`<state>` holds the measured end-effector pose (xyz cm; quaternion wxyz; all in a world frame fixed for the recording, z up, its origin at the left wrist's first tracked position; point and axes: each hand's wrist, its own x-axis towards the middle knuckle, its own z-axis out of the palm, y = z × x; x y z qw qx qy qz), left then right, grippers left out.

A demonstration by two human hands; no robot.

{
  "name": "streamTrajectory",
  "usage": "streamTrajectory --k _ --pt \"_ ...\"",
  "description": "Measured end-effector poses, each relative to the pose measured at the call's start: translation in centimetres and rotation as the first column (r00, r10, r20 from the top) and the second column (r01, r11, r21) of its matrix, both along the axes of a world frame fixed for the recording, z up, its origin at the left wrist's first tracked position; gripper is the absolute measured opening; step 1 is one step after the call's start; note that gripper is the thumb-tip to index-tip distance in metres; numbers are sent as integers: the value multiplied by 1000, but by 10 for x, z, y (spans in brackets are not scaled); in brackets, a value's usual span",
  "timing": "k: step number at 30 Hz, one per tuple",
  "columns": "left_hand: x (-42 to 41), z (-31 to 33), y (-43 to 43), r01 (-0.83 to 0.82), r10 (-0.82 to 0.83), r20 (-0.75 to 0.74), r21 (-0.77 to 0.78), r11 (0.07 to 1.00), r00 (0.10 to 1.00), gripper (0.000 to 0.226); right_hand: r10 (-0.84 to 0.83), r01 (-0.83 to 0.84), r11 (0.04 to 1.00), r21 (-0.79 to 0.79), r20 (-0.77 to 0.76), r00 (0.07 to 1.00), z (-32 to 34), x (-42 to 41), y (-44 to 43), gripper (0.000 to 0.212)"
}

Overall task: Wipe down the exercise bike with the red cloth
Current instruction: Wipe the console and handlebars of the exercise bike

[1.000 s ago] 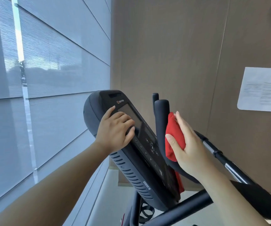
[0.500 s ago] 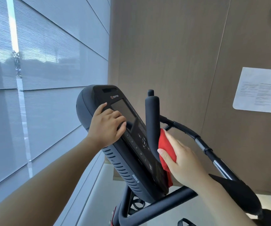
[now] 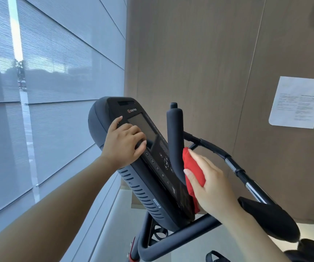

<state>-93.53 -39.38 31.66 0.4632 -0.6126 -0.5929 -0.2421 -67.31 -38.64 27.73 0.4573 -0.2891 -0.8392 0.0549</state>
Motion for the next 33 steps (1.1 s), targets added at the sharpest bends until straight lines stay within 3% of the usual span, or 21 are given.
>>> streamTrajectory --k 6,12,15,18,24,30,33 --pt "-8 8 -8 85 -93 -43 -153 984 995 36 -46 70 990 124 -188 981 37 -31 -12 51" --pt "-24 26 -15 198 -198 12 -108 974 980 27 -171 280 931 235 -397 902 83 -58 -23 48" --pt "-32 24 -12 172 -177 -33 -117 978 984 30 -237 287 914 287 -197 951 92 -73 -24 49" --pt "-36 21 -8 149 -161 -89 -128 981 983 35 -429 377 854 359 74 900 76 -86 -15 52" --pt "-37 18 -2 130 -145 -110 -137 982 983 45 -480 428 827 364 61 875 38 -84 -17 54" --pt "-39 18 -3 109 -130 -132 -158 982 983 45 -410 431 891 140 -157 899 29 -81 -26 57" --pt "-38 18 -3 116 -137 -127 -160 980 982 46 -405 421 903 82 -161 900 29 -86 -25 60"
